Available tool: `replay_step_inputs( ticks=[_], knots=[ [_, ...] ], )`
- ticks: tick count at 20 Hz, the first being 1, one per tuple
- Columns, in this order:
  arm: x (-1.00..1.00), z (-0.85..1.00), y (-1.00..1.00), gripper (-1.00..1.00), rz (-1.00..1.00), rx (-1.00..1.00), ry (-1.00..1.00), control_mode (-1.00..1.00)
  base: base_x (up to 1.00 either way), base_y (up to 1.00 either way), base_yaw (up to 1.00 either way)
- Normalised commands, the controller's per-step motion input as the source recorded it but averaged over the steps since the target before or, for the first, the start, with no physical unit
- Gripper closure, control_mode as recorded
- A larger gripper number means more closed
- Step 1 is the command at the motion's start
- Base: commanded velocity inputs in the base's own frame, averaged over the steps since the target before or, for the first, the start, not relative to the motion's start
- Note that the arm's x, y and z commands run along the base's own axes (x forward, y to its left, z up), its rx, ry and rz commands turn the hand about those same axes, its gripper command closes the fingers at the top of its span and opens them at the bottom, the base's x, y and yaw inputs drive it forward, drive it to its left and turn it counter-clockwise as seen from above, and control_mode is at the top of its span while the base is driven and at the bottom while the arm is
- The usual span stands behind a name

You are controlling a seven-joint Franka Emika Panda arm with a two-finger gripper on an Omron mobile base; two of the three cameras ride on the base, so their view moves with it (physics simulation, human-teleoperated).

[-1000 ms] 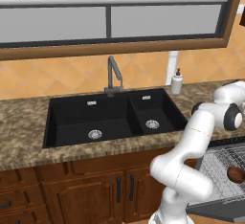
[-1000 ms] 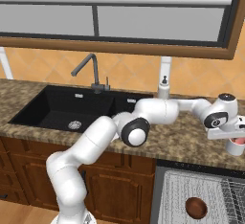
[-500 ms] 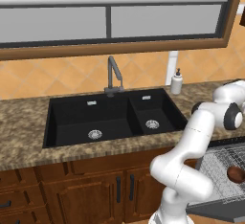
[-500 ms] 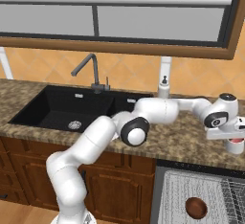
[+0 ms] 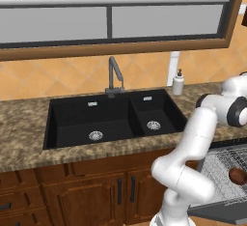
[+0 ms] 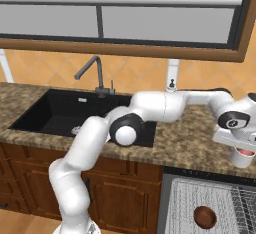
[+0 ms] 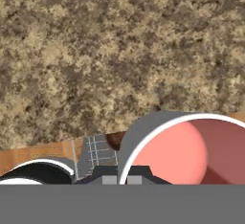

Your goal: Pick up the cup and bowl from the counter, place them in the dishwasher, and close the dishwasher door.

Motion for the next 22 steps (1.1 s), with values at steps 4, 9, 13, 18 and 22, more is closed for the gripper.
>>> replay_step_inputs(
  ticks=[4, 9, 13, 18, 22],
  knots=[
    [-1.00, 0.05, 0.41, 1.00, -0.18, 0.20, -0.21, -1.00, 0.00, 0.00, 0.00],
    [-1.00, -0.20, 0.10, 1.00, -0.14, 0.20, -0.07, -1.00, 0.00, 0.00, 0.00],
    [-0.78, -0.41, 0.69, 1.00, -0.02, 0.08, -0.02, -1.00, 0.00, 0.00, 0.00],
    [-0.05, -0.55, 0.73, 1.00, 0.00, 0.03, 0.04, -1.00, 0.00, 0.00, 0.00],
    [0.00, -0.67, 0.29, 1.00, 0.00, 0.03, 0.00, -1.00, 0.00, 0.00, 0.00]
  ],
)
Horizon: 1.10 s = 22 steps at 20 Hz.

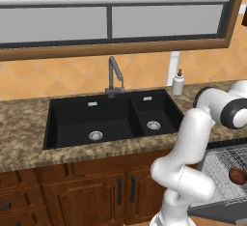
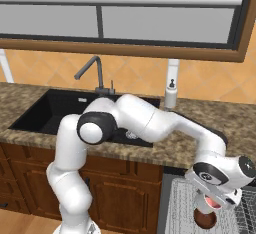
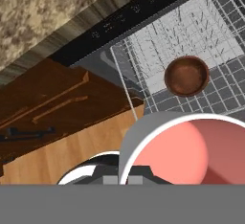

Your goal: Pick up the cup and bowl from the counter, place them in the dishwasher, and close the dishwasher door.

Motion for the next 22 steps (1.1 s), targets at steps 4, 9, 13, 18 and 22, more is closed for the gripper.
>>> replay_step_inputs(
  ticks=[4, 9, 13, 18, 22],
  knots=[
    [0.00, -0.79, 0.00, 1.00, 0.00, 0.03, 0.00, -1.00, 0.00, 0.00, 0.00],
    [0.10, -0.68, -0.06, 1.00, 0.02, 0.03, -0.01, -1.00, 0.00, 0.00, 0.00],
    [0.12, -0.59, -0.16, 1.00, 0.06, 0.06, -0.01, -1.00, 0.00, 0.00, 0.00],
    [0.08, -0.66, -0.16, 1.00, 0.07, 0.01, -0.01, -1.00, 0.00, 0.00, 0.00],
    [0.00, -0.58, -0.02, 1.00, 0.06, 0.00, -0.02, -1.00, 0.00, 0.00, 0.00]
  ],
)
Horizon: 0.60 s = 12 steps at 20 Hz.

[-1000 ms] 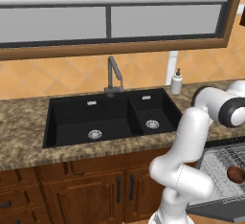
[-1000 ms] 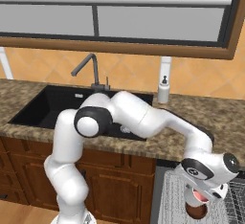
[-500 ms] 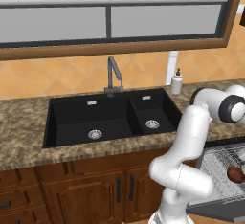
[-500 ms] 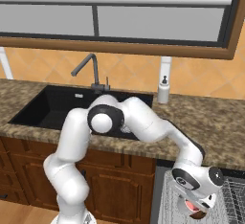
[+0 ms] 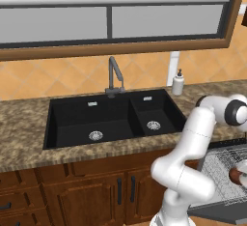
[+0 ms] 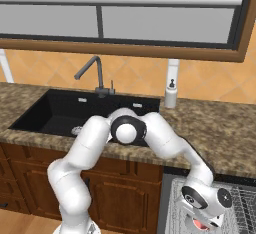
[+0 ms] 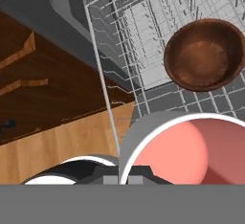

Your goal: Pick up the cup and bowl from the counter, place them in the dishwasher, and close the dishwasher door.

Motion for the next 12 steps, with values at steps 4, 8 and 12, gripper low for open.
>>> replay_step_inputs(
  ticks=[4, 8, 12],
  knots=[
    [0.01, -0.51, 0.00, 1.00, 0.05, 0.00, 0.00, -1.00, 0.00, 0.00, 0.00],
    [0.02, -0.46, 0.06, 1.00, 0.06, 0.00, 0.00, -1.00, 0.00, 0.00, 0.00],
    [0.00, -0.25, 0.28, 1.00, 0.00, 0.00, 0.02, -1.00, 0.00, 0.00, 0.00]
  ],
)
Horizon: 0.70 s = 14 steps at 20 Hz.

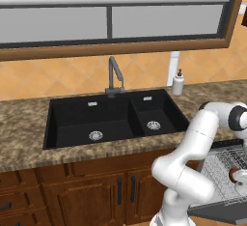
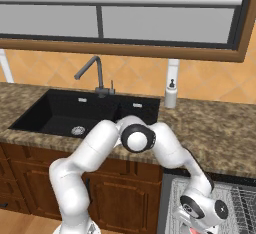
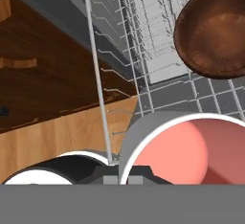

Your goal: Pick up the cup and bowl from the counter, place them in the dishwasher, and close the dishwasher door.

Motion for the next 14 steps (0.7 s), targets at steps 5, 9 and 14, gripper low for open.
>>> replay_step_inputs(
  ticks=[5, 9, 14],
  knots=[
    [0.03, -0.04, 0.27, 1.00, 0.00, 0.00, 0.07, -1.00, 0.00, 0.00, 0.00],
    [0.20, 0.42, 0.20, 1.00, 0.00, -0.10, -0.03, -1.00, 0.00, 0.00, 0.00],
    [0.57, 0.02, 0.02, 1.00, 0.01, -0.01, -0.02, -1.00, 0.00, 0.00, 0.00]
  ],
)
